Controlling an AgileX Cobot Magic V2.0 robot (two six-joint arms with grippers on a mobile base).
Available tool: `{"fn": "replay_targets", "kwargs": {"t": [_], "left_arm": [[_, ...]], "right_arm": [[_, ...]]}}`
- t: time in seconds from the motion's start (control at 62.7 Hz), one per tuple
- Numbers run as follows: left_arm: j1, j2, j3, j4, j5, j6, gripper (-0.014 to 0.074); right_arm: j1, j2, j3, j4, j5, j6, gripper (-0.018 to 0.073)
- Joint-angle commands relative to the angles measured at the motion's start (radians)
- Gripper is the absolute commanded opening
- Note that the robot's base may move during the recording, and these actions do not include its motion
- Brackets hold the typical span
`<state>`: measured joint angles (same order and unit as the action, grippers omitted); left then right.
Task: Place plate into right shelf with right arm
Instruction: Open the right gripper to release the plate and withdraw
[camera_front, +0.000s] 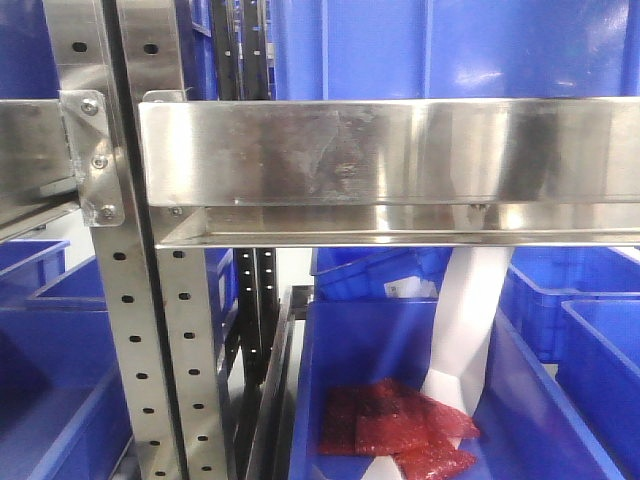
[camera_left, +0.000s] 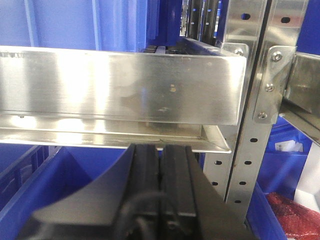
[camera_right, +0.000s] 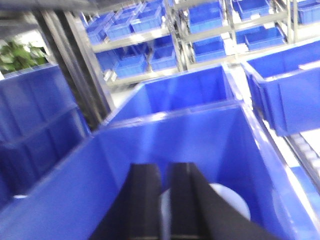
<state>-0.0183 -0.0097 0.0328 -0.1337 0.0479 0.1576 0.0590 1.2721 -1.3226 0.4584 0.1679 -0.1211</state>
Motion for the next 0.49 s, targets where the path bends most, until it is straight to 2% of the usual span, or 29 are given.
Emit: {"fn": "replay_targets", "kwargs": {"t": [0.0, 0.112, 0.191, 0.351, 0.478], "left_arm": [[-0.002, -0.01, 0.01, -0.008, -0.09, -0.007, -0.0128], [-0.002, -0.01, 0.01, -0.008, -0.09, -0.007, -0.0128], [-0.002, -0.01, 0.01, -0.008, -0.09, -0.007, -0.0128], [-0.002, -0.01, 0.01, -0.008, -0.09, -0.007, -0.0128], [-0.002, -0.01, 0.01, -0.008, -0.09, -0.007, -0.0128]], "right_arm": [[0.0, -0.06, -0.028, 0.005, -0.023, -0.001, 0.005], [-0.003, -0.107, 0.008, -0.024, 0.059, -0.001, 0.005], [-0.003, -0.163, 0.071, -0.076, 0.056, -0.003, 0.005], [-0.003, -0.328, 0.27, -0.238, 0.051, -0.068, 0.005], [-0.003, -0.484, 0.447, -0.256, 0.045, -0.068, 0.005]]}}
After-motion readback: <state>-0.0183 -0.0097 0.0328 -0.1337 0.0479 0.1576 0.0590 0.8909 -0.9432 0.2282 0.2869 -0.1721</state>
